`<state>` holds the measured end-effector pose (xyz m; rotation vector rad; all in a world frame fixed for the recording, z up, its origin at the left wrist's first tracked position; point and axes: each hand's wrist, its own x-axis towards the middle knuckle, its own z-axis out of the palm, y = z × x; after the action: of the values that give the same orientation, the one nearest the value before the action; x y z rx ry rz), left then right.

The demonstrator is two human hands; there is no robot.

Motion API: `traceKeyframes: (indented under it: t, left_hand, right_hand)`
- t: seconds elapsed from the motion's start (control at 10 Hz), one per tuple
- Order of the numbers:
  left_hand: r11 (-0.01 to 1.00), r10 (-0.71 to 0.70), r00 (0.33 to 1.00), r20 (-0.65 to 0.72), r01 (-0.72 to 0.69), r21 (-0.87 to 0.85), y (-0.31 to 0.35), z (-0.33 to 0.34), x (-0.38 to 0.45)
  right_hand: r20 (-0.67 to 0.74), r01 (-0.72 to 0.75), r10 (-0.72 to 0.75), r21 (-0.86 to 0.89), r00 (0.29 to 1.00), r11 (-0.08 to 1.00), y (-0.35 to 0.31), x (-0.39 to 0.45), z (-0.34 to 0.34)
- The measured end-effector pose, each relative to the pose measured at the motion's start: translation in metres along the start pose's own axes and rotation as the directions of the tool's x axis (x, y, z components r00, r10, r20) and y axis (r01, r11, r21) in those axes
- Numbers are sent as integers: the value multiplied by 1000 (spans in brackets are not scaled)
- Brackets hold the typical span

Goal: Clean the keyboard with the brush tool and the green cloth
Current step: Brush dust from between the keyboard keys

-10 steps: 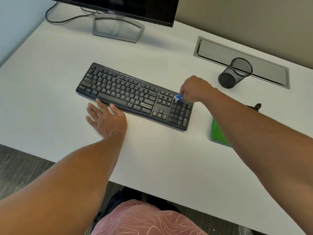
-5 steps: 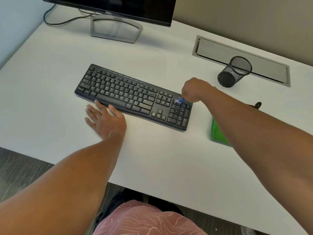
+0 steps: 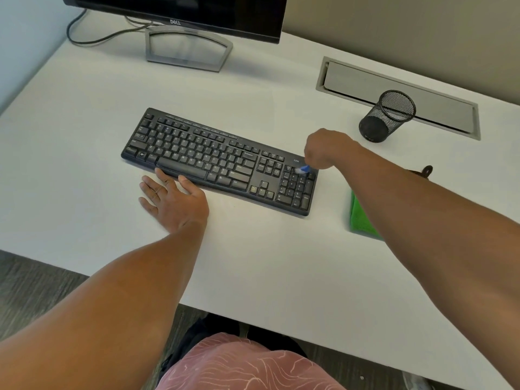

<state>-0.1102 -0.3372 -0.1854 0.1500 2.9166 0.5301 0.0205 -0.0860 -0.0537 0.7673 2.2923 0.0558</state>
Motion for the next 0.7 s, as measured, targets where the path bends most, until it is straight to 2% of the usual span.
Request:
traceKeyframes:
  t: [0.1,0.2,0.3,0.4,0.6,0.7]
  left_hand:
    - [1000,-1,1000,1,1,-1,-1,1,1]
    - [1000,2,1000,1,-2,-2,-2,2,1]
    - [1000,-1,1000,6,1,-5,-1,2,2]
    - [1000,-2,1000,7,2,-1,-1,1,2]
    - [1000,1,1000,7,-1,3,-2,1,2]
    - [1000,8,1000,7,-8,3,-2,1,2]
  right_hand:
    - [32,-65,66,-32,997,997,9,-4,0]
    - [37,-22,21,29,999,999,11,0,-9]
    - [-27,69,-65,146,997,987,1,4,-13]
    - [-68,114,-104,173,992,978,-16,5,-8]
    - [-8,-9,9,-2,1000,1000,-10,-4,9]
    - [5,4,-3,-10,1000,1000,-7,-8,3]
